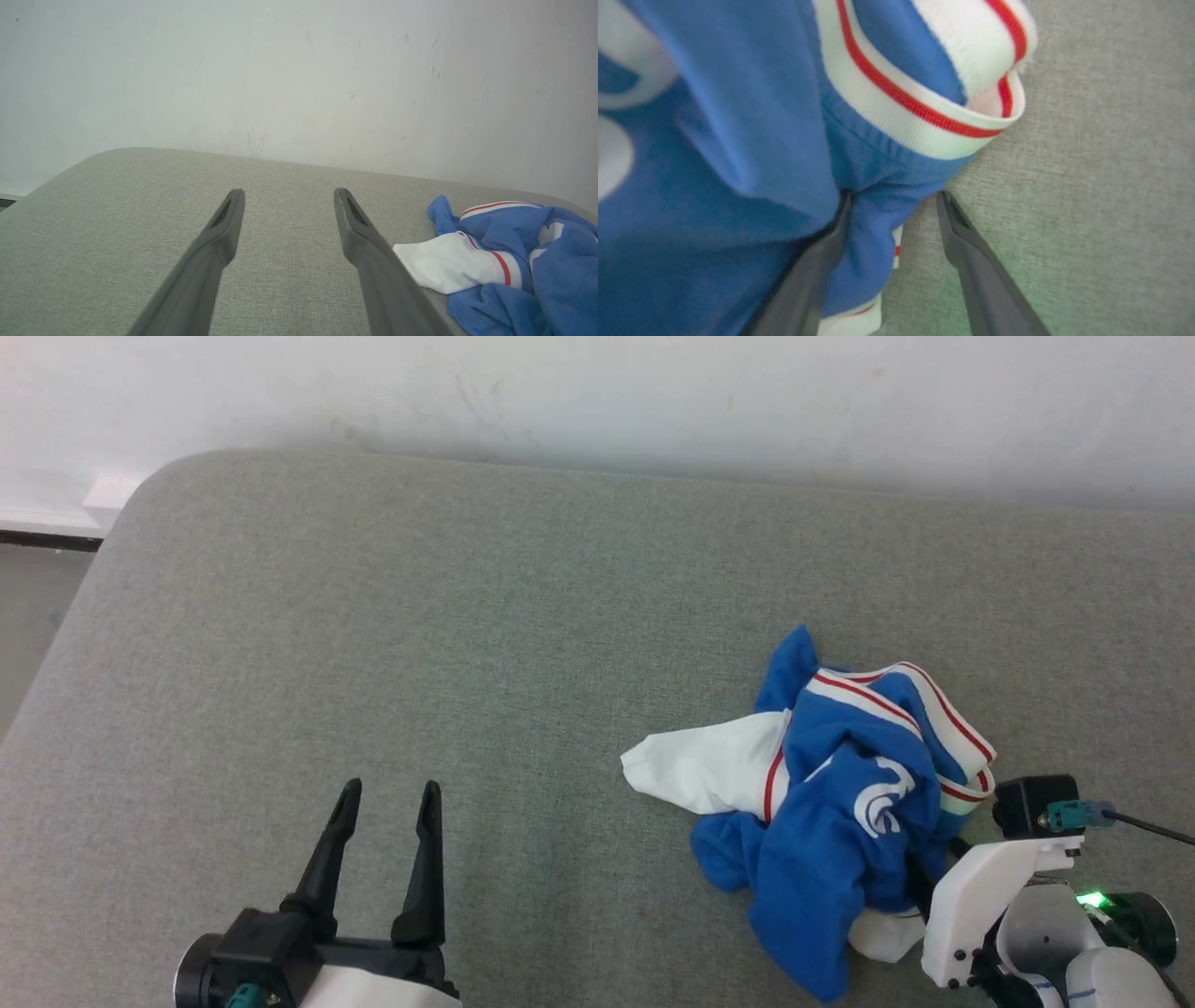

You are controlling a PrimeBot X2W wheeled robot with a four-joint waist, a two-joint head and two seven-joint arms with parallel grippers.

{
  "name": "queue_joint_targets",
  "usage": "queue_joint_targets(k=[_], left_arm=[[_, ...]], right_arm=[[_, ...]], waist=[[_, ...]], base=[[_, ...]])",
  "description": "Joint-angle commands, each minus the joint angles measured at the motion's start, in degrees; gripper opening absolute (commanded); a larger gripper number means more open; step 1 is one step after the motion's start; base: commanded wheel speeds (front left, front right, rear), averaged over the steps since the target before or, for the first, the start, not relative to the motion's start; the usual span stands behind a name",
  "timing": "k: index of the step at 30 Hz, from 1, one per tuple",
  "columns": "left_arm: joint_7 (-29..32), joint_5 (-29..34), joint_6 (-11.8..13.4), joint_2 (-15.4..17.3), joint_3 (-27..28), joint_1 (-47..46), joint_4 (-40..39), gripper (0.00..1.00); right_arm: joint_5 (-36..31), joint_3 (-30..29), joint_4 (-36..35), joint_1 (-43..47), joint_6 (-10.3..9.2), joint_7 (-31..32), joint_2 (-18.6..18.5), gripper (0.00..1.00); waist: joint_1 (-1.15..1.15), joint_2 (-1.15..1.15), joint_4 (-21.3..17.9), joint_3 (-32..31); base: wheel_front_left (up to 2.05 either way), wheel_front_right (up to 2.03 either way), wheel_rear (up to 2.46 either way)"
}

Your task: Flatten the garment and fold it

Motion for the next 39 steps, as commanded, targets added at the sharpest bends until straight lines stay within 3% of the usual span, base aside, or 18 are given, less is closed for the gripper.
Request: queue_joint_targets(k=[1, 2, 6, 11, 21, 26, 32, 33, 34, 35, 39], left_arm=[[-0.32, 0.55, -0.40, -0.09, 0.03, -0.90, 0.36, 1.00], [-0.32, 0.59, -0.40, -0.14, -0.08, -0.90, 0.53, 1.00], [-0.32, 0.47, -0.28, -0.51, -0.28, -0.55, 0.89, 1.00], [-0.32, 0.32, -0.08, -0.86, -0.45, 0.25, 1.19, 1.00], [-0.32, 0.20, -0.11, -1.04, -0.30, 0.66, 0.82, 1.00], [-0.32, 0.11, -0.46, -1.16, -0.83, 0.41, 1.30, 1.00], [-0.12, 0.03, -0.73, -0.81, -1.02, -0.24, 1.68, 1.00], [-0.06, 0.07, -0.74, -0.68, -1.02, -0.39, 1.71, 1.00], [-0.01, 0.09, -0.71, -0.61, -1.00, -0.53, 1.73, 1.00], [0.02, 0.08, -0.67, -0.57, -0.98, -0.62, 1.74, 1.00], [0.09, 0.07, -0.61, -0.54, -1.15, -0.99, 1.84, 1.00]], right_arm=[[0.44, -0.55, 2.45, -1.01, -0.06, -2.09, 0.02, 0.25], [0.76, -0.90, 2.94, -1.53, -0.06, -3.42, 0.02, 0.00], [0.30, -2.47, 2.20, -3.73, -0.06, -6.98, 0.02, 0.00], [-3.00, -6.06, -4.83, -6.54, -0.06, -7.42, -0.37, 0.00], [-8.11, -8.96, -21.99, -6.68, -0.06, -0.73, -7.70, 0.00], [-9.34, -11.04, -20.73, 2.29, -0.06, 2.29, -5.30, 0.00], [-8.70, -11.53, -14.48, 9.82, -0.06, -0.19, -2.06, 0.00], [-8.67, -11.36, -13.57, 10.33, -0.06, -1.08, -1.76, 0.20], [-8.54, -11.42, -13.01, 10.44, -0.06, -2.13, -1.46, 0.47], [-8.46, -11.69, -12.64, 10.28, -0.06, -3.09, -1.19, 1.00], [-9.21, -11.30, -14.00, 7.59, -0.06, -5.94, -1.04, 1.00]], waist=[[0.00, -0.01, -0.21, -0.46], [0.00, -0.01, -0.34, -0.71], [0.00, -0.01, -1.23, -2.01], [0.00, -0.01, -2.22, -3.88], [0.00, -0.01, -3.17, -3.70], [0.00, -0.01, -3.03, -2.88], [0.00, -0.01, -2.97, -2.19], [0.00, -0.01, -3.05, -2.09], [0.00, -0.01, -3.17, -2.05], [0.00, -0.01, -3.34, -2.03], [0.00, -0.01, -3.77, -2.06]], base=[[0.00, 0.00, 0.00], [0.00, 0.00, 0.00], [0.00, 0.00, 0.00], [0.00, 0.00, 0.00], [0.00, 0.00, 0.00], [0.00, 0.00, 0.00], [0.00, 0.00, 0.00], [0.00, 0.00, 0.00], [0.00, 0.00, 0.00], [0.00, 0.00, 0.00], [0.00, 0.00, 0.00]])
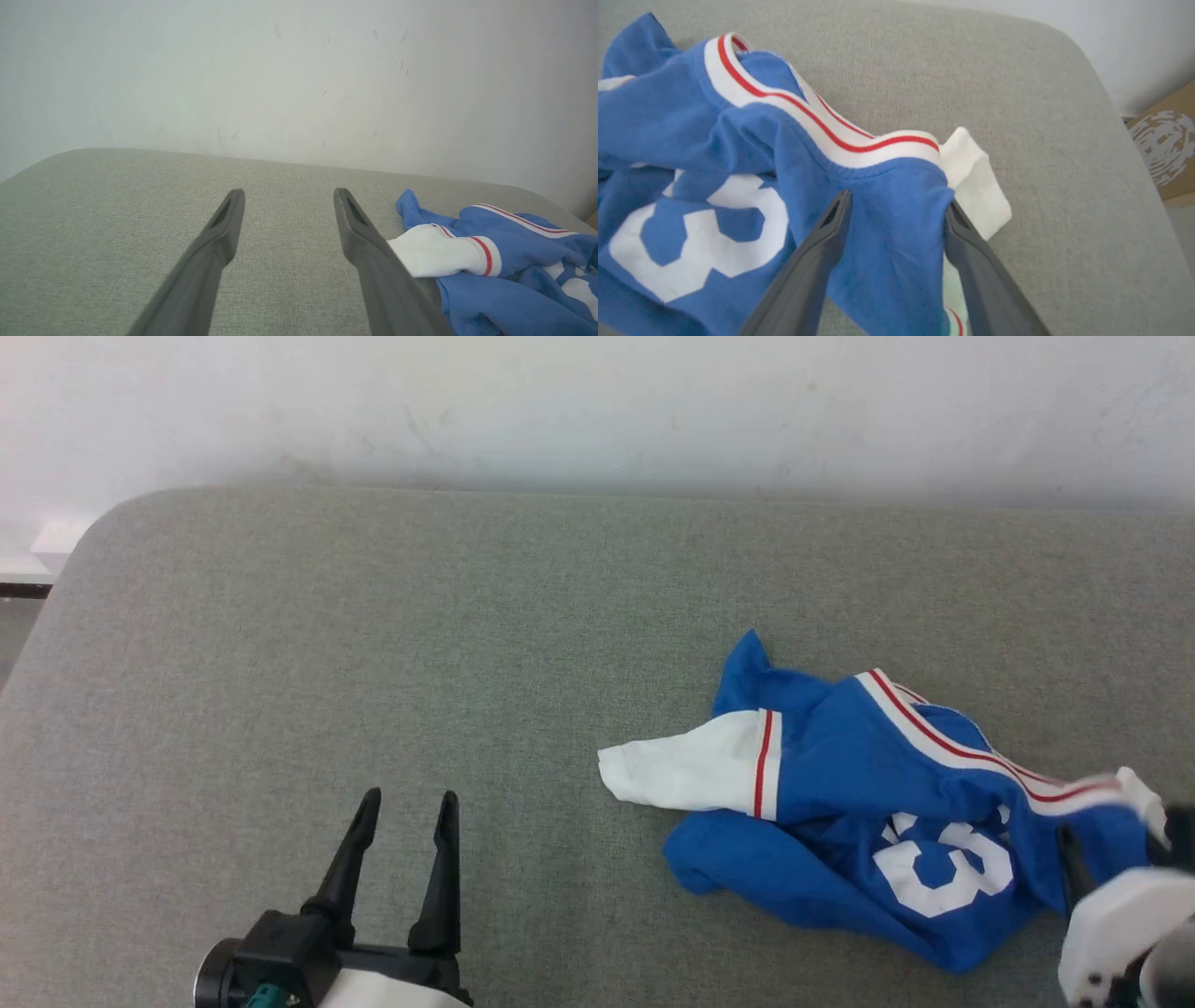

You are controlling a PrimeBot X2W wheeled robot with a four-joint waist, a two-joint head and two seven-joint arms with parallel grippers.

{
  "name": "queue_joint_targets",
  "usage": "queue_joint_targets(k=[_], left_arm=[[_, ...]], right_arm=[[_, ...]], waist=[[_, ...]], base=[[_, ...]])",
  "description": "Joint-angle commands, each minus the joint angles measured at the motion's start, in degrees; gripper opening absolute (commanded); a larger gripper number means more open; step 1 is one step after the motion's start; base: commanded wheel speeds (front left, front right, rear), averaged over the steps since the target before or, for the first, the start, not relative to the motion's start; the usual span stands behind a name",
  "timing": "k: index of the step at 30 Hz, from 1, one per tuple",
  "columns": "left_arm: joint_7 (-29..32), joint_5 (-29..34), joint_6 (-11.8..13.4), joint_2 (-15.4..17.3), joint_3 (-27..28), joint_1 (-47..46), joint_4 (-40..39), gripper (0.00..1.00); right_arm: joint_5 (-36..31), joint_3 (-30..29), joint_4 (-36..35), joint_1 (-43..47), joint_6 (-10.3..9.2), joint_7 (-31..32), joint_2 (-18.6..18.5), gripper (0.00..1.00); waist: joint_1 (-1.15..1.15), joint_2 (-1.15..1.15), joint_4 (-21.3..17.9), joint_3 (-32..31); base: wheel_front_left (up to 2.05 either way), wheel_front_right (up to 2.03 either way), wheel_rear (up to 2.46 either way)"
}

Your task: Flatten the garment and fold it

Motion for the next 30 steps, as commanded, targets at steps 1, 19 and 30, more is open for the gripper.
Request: queue_joint_targets(k=[1, 19, 30], left_arm=[[0.04, 0.08, -0.27, 0.09, -0.08, -0.96, 0.08, 1.00], [-0.19, -0.65, -1.17, -0.50, -0.46, -1.80, 1.30, 1.00], [-0.23, -0.88, -1.26, -0.07, -0.56, -1.37, 2.10, 1.00]], right_arm=[[-0.30, 0.28, -0.97, -1.67, -0.05, -0.54, -0.10, 1.00], [10.38, 29.44, -5.57, -5.04, -0.05, 14.71, -7.01, 1.00], [8.36, 31.96, 8.58, -6.61, -0.05, 8.95, -6.82, 0.33]], waist=[[0.00, 0.00, -0.02, -0.03], [0.00, 0.00, 4.73, 0.75], [0.00, 0.00, 6.03, -0.52]], base=[[0.00, 0.00, 0.00], [0.00, 0.00, 0.00], [0.00, 0.00, 0.00]])
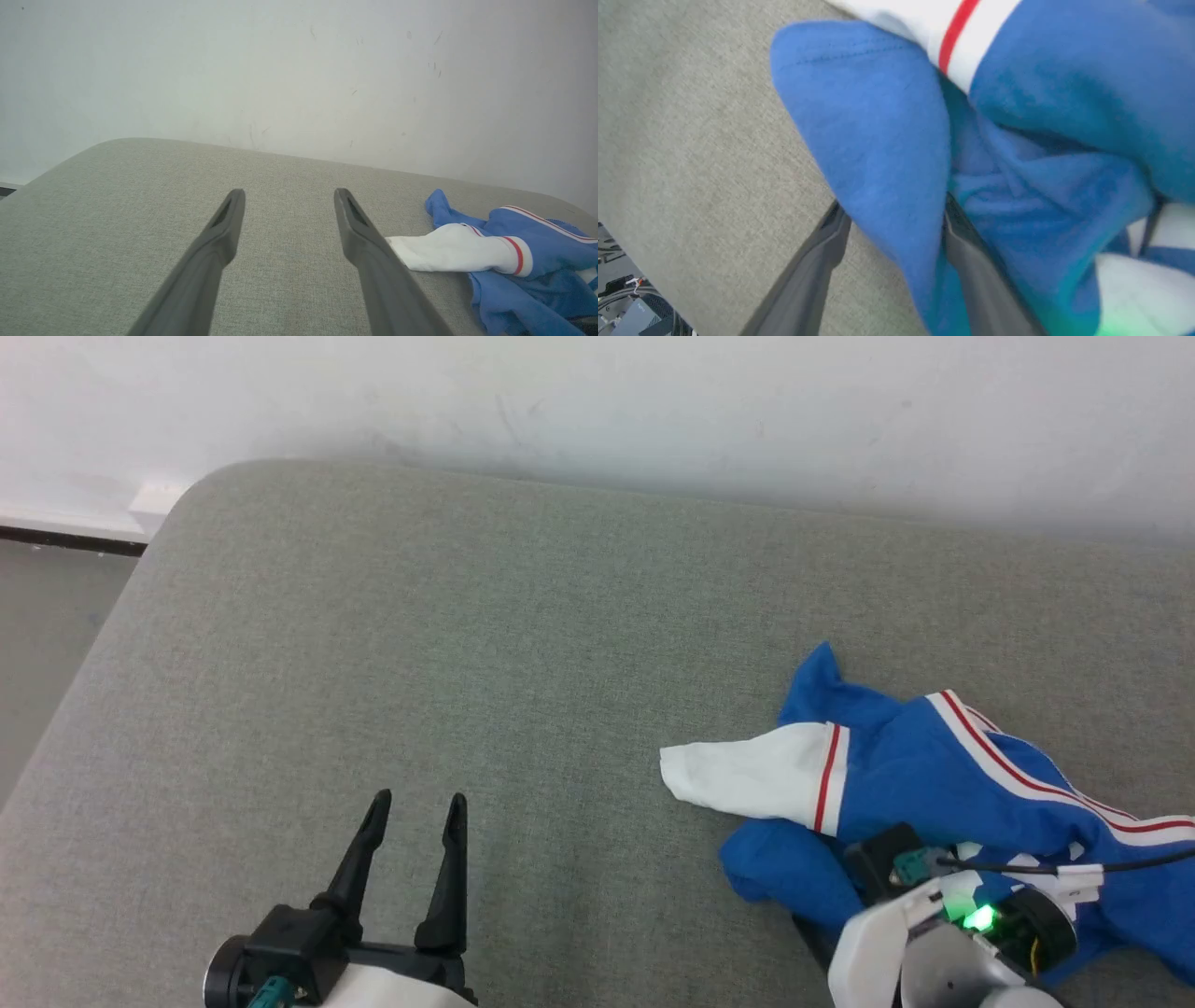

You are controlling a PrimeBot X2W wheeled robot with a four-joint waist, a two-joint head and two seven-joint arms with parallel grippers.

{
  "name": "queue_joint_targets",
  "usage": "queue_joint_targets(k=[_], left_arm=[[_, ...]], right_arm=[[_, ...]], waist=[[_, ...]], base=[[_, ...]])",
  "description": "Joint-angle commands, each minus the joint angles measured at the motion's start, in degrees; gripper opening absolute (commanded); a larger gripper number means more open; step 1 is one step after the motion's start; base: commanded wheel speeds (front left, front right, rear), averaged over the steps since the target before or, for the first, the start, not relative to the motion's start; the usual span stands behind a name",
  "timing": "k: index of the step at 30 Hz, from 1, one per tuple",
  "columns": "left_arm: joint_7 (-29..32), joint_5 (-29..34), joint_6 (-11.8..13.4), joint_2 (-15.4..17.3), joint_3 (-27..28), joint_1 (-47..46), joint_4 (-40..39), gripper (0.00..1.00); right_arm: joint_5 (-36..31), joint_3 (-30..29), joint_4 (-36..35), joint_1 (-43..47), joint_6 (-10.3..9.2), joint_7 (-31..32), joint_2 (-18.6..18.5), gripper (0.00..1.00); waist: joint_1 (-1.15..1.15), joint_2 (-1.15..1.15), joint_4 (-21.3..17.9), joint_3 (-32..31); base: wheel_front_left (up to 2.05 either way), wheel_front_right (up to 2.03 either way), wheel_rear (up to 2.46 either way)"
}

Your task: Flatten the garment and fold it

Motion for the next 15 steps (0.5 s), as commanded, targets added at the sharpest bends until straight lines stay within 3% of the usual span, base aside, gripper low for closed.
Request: queue_joint_targets(k=[1, 2, 9, 15], left_arm=[[-0.19, -0.32, -0.05, 0.24, 0.06, -0.29, -0.01, 1.00], [-0.15, -0.35, -0.06, 0.33, 0.04, -0.22, -0.06, 1.00], [0.05, -0.63, 0.16, 0.44, -0.07, -0.13, -0.65, 1.00], [0.02, -0.93, 0.07, 0.31, -0.27, -0.47, -0.81, 1.00]], right_arm=[[-0.16, -0.39, 0.01, -1.30, -0.04, -1.16, 0.73, 0.12], [-0.05, -0.61, -0.09, -1.85, -0.04, -2.20, 1.25, 0.00], [5.70, 1.87, -6.53, -5.26, -0.04, -3.01, 2.65, 0.00], [18.03, 11.87, -14.99, -1.79, -0.04, 7.51, -3.21, 0.00]], waist=[[0.00, 0.00, -0.33, -0.28], [0.00, 0.00, -0.58, -0.46], [0.00, 0.00, -3.02, -0.82], [0.00, 0.00, -4.60, 0.09]], base=[[0.00, 0.00, 0.00], [0.00, 0.00, 0.00], [0.00, 0.00, 0.00], [0.00, 0.00, 0.00]])
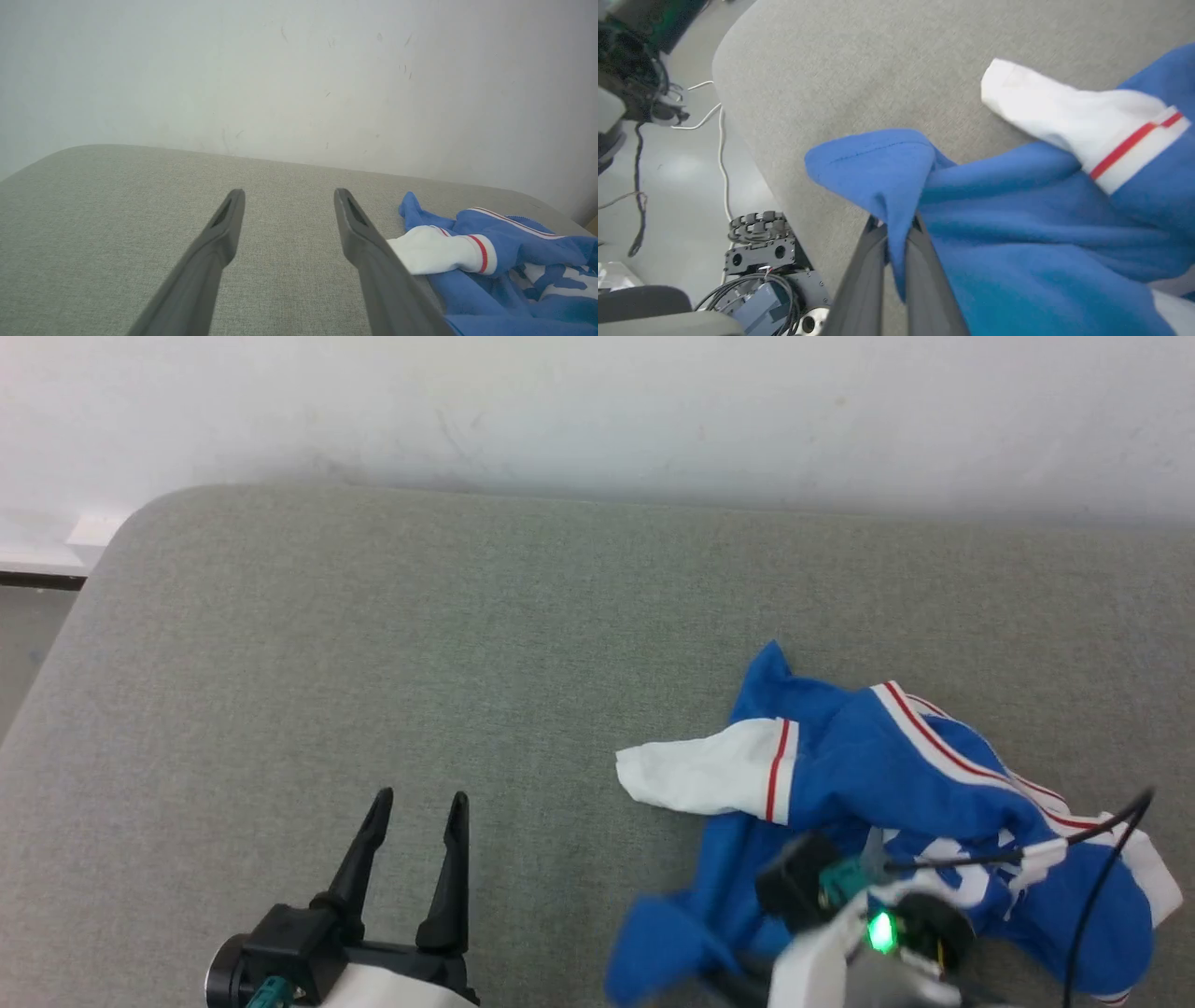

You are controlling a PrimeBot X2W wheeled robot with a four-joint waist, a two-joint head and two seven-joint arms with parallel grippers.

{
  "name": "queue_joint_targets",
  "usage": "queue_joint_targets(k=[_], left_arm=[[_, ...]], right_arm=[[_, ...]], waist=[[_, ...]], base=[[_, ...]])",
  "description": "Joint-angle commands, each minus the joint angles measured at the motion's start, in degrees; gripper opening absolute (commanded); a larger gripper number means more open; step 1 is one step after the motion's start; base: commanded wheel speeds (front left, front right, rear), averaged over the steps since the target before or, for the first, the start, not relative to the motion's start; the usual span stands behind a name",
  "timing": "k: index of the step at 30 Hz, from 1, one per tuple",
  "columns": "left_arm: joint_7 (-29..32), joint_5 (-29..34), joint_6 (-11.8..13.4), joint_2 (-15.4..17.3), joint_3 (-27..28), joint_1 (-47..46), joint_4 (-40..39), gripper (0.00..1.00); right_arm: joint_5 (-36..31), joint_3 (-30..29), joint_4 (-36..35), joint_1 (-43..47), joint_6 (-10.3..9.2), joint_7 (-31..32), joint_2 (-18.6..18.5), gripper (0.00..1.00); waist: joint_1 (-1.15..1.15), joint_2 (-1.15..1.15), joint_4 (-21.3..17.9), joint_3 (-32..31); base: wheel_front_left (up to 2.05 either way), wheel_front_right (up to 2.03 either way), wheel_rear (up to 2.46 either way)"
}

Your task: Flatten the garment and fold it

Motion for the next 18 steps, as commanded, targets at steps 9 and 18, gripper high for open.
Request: queue_joint_targets(k=[9, 18], left_arm=[[-0.13, -0.90, -0.33, -0.11, -0.19, -0.69, 0.32, 1.00], [-0.12, -1.10, -0.05, 0.13, 0.06, -1.12, 0.50, 1.00]], right_arm=[[3.57, -7.99, -5.71, 17.43, -0.06, 19.27, -7.43, 0.00], [-1.68, -8.53, -9.45, 11.68, -0.06, 1.81, -2.84, 1.00]], waist=[[0.00, 0.00, -0.86, 2.17], [0.00, 0.00, -2.06, 1.45]], base=[[0.00, 0.00, 0.00], [0.00, 0.00, 0.00]])
